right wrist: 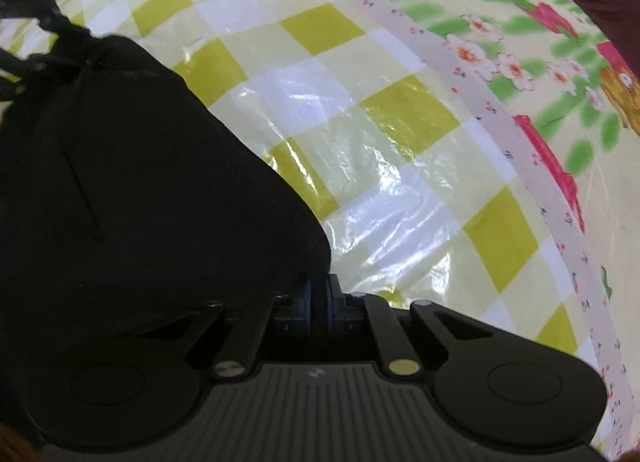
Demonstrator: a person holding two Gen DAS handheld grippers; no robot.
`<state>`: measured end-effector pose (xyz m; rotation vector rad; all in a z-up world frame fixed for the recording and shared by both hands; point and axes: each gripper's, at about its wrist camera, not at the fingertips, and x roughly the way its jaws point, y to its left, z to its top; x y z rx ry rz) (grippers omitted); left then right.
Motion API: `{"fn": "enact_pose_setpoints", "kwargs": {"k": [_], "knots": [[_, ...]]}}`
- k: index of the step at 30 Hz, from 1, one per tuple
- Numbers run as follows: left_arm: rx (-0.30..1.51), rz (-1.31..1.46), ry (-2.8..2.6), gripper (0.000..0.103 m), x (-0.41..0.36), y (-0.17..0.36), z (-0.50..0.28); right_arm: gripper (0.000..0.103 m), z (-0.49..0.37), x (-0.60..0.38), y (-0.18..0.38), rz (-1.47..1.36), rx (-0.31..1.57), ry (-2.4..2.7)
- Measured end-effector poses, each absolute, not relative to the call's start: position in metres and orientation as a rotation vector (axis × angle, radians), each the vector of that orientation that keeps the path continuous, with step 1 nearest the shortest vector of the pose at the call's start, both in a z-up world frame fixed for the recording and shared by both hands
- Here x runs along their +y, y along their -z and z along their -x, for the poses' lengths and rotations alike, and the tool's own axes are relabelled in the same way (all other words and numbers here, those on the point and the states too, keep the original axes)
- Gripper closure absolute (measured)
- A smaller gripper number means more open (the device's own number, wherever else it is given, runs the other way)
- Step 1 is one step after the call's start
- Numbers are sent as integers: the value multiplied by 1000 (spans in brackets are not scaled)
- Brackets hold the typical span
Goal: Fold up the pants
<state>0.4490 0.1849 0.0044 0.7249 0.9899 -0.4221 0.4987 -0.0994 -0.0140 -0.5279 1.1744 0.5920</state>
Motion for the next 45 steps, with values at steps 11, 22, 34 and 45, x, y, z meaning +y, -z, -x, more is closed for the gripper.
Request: {"fn": "enact_pose_setpoints", "kwargs": {"k": [11,22,34,45], "knots": [[920,-759,524,81,185,-68,-349,97,-376,-111,-81,463,1111,-635],[1146,-696,493,85,201,-27,-189,102,-185,-98,-8,314,1474,-630],[776,-906,323,58,178,-22,-176,59,-198,-26,-6,769,906,-813],[600,-1186,459,46,170,16,-141,50,-187,-37,29,845,807,-899]]}}
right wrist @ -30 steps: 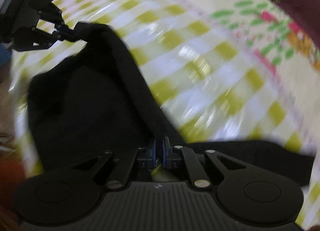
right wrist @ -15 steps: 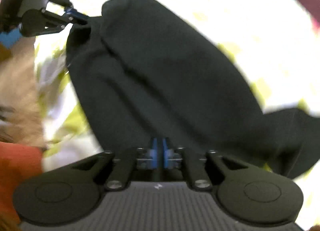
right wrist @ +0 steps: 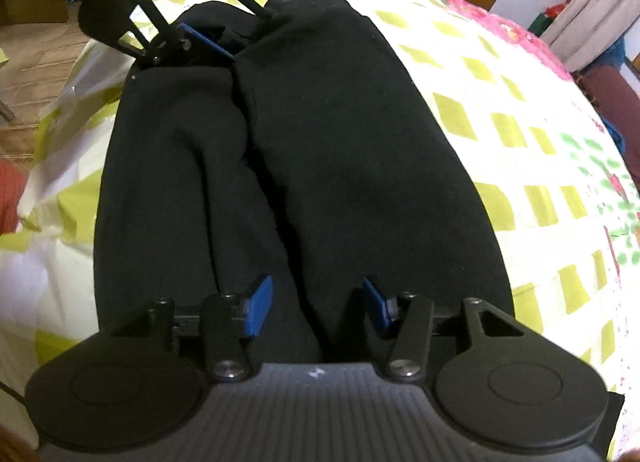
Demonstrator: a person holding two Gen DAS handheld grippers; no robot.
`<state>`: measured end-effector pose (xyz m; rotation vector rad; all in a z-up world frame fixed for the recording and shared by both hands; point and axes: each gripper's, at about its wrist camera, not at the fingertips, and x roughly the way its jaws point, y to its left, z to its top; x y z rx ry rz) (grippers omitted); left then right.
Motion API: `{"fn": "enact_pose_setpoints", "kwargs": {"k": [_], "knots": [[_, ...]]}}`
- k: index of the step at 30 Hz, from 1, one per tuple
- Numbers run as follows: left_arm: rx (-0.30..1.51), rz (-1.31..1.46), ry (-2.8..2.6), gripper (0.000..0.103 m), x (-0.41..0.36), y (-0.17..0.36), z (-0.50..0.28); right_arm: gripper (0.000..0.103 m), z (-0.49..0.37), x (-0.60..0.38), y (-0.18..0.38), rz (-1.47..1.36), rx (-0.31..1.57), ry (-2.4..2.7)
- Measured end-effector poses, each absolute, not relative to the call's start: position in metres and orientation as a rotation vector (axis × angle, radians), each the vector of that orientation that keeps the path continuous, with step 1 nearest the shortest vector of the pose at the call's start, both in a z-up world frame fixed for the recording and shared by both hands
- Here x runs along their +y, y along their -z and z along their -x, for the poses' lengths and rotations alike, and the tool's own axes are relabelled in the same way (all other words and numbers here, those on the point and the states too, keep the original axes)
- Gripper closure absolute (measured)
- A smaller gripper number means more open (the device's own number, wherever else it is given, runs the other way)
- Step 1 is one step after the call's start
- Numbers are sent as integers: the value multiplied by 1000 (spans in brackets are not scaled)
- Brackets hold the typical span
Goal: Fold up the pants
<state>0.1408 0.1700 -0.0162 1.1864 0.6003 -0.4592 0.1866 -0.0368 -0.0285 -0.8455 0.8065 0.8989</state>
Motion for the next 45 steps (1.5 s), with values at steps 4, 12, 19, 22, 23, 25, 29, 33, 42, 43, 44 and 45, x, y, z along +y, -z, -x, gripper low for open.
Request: {"fn": "enact_pose_setpoints", "kwargs": {"k": [4,12,19,22,23,25,29,33,42,43,44,45], "knots": [[555,-1219,423,46,173,25,-146,50,-186,-37,32,852,752,-865],[522,-1173,262,82,170,24,-148,99,-210,-32,15,583,805,-702],[428,-1003,88,83,184,-22,-103,99,-137,-31,-27,545,681,-590],[397,-987,133,77,176,-20,-72,99,-115,-24,-30,524,689,-558],[401,-983,141,69,171,-13,-67,99,-116,-25,-31,529,686,-549],[373,-1016,148,54,160,3,-59,99,-122,-27,-35,510,692,-522],[291,-974,137,45,131,19,-57,99,-135,-39,-57,450,722,-502],[177,-981,155,24,91,33,-66,99,-143,-36,-69,434,741,-491],[228,-1051,-23,71,102,37,-120,99,-139,-36,-72,422,770,-516],[222,-1060,-32,71,107,32,-121,99,-137,-35,-72,419,773,-526],[212,-1072,-40,71,115,27,-119,99,-133,-33,-72,416,775,-540],[199,-1084,-49,71,123,22,-115,99,-128,-30,-72,413,772,-556]]}}
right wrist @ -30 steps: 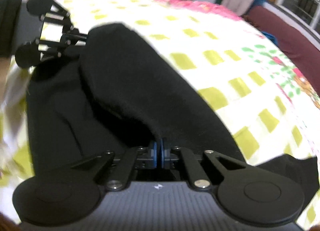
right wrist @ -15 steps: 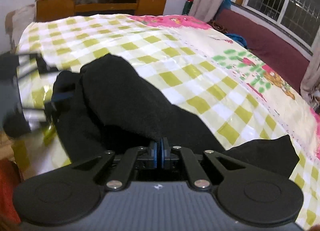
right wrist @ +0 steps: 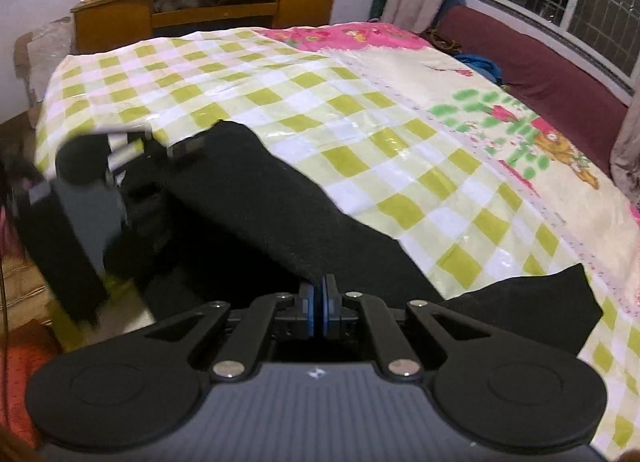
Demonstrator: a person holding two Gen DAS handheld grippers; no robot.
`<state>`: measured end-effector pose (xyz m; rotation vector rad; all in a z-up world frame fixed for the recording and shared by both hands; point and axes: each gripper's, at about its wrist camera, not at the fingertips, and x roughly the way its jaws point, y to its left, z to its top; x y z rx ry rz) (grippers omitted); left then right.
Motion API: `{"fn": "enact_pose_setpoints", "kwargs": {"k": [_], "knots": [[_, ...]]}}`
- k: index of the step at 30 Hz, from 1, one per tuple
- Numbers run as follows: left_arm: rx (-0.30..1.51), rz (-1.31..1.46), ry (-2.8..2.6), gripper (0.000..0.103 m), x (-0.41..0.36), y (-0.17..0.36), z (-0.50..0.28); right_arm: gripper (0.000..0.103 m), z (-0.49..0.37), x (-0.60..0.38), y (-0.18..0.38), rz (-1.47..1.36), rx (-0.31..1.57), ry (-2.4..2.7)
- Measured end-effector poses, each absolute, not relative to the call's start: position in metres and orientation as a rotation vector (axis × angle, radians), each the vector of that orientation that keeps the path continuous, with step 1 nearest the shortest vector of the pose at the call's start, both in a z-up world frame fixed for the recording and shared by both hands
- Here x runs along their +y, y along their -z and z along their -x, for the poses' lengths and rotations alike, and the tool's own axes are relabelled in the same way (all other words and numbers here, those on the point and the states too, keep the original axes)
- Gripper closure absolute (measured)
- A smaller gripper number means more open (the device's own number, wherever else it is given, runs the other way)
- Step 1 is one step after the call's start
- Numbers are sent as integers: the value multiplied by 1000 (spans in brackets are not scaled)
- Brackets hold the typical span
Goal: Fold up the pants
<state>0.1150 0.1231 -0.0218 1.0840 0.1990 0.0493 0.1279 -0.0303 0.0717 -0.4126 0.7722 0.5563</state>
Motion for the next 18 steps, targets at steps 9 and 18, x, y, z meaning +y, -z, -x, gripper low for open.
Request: {"fn": "enact_pose_setpoints", "kwargs": {"k": [9,18], "knots": [[186,-1424,-85,69,154,106,-80,99,-91,1,3,441,878,-633],[151,-1445,-111,53,151,107,-80,98,-81,-2,-5,482,831,-636]]}}
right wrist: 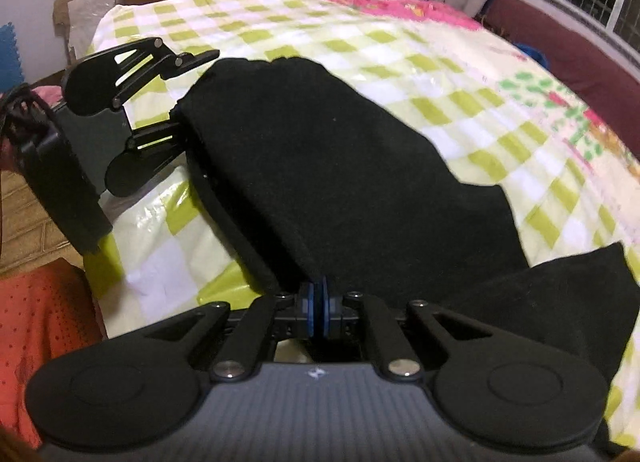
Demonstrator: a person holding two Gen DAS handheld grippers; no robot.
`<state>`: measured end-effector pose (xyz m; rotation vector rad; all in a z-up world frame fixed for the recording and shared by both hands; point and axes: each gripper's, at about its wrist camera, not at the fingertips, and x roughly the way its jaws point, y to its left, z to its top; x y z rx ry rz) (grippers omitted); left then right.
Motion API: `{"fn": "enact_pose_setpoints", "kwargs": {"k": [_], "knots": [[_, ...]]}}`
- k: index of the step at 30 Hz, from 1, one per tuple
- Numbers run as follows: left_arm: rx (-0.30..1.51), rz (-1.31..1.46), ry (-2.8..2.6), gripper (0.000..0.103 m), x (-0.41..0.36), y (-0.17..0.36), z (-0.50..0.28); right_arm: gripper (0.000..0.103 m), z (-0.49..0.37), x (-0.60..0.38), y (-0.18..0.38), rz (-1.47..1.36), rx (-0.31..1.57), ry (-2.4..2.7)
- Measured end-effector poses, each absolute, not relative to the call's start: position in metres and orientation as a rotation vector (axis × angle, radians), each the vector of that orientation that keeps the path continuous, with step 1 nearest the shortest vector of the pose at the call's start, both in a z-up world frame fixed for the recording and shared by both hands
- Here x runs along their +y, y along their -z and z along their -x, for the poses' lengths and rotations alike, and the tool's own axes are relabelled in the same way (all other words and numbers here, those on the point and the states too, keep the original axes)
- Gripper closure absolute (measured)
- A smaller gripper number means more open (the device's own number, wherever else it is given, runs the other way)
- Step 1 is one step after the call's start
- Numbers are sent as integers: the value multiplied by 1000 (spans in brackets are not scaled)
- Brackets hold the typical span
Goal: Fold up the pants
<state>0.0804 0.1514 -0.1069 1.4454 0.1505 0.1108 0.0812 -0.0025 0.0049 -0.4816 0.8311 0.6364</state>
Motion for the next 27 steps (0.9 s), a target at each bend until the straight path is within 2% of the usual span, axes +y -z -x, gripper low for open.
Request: {"fn": "enact_pose_setpoints", "kwargs": {"k": [3,5,7,8,9,12,15,18,20,21,23,27], "knots": [[122,-1560,-73,53,151,133,-66,98,-83,-1,10,478,866,-626],[110,-1581,-66,52,151,132,-61,98,-84,0,18,485,866,-620],[82,-1567,-98,41,152,126,-54,98,-85,-2,18,476,867,-619],[63,-1560,-121,30,154,121,-51,98,-85,-3,16,477,864,-620],[60,-1549,-127,27,155,117,-52,99,-84,-5,14,486,859,-620],[93,-1585,-72,29,161,121,-49,99,-82,-9,12,503,857,-624],[-10,-1700,-80,28,162,130,-37,99,-83,-11,12,485,865,-622],[-8,-1608,-79,28,162,109,-38,99,-84,-10,15,485,875,-624],[54,-1607,-10,29,164,111,-33,99,-86,-9,18,491,889,-625],[86,-1626,40,33,164,119,-24,99,-87,-9,18,484,894,-623],[94,-1665,72,35,165,129,-13,98,-89,-12,17,445,902,-618],[288,-1502,108,32,165,102,-9,96,-90,-32,-1,297,892,-603]]}}
